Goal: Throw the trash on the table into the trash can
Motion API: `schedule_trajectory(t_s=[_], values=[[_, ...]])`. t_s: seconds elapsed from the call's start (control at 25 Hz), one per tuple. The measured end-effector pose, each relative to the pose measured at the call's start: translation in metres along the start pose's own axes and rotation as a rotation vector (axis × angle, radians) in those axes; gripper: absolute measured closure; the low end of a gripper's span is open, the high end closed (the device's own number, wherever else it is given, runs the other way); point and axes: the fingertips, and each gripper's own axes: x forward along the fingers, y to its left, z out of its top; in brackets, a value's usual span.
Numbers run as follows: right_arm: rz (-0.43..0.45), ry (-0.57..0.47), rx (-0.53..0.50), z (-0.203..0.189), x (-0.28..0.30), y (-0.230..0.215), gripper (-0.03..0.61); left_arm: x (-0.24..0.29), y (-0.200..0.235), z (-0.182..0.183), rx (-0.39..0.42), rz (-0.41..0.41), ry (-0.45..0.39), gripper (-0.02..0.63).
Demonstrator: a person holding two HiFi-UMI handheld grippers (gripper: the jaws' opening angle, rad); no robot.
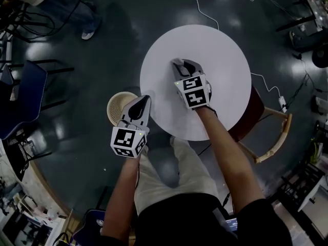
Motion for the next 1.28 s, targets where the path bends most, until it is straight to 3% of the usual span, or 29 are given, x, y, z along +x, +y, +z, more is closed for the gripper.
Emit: schedule_trajectory(t_s=[0.44, 1.0, 1.28], values=[[0.044, -0.039, 0.029, 0.015, -0.03, 0.043, 0.472, -0.04, -0.001, 0.002, -0.009, 0.025, -0.017, 0.598], [0.186, -0.026, -0.095, 0.025, -0.029, 0.189, 0.472, -0.131, 0.048, -0.026, -0.053, 0.115, -0.033, 0.598], [0.246, -0.021, -0.116, 0.027, -0.022, 0.241, 0.472, -0.169, 0.074, -0.037, -0.08, 0.179, -0.052, 0.598]])
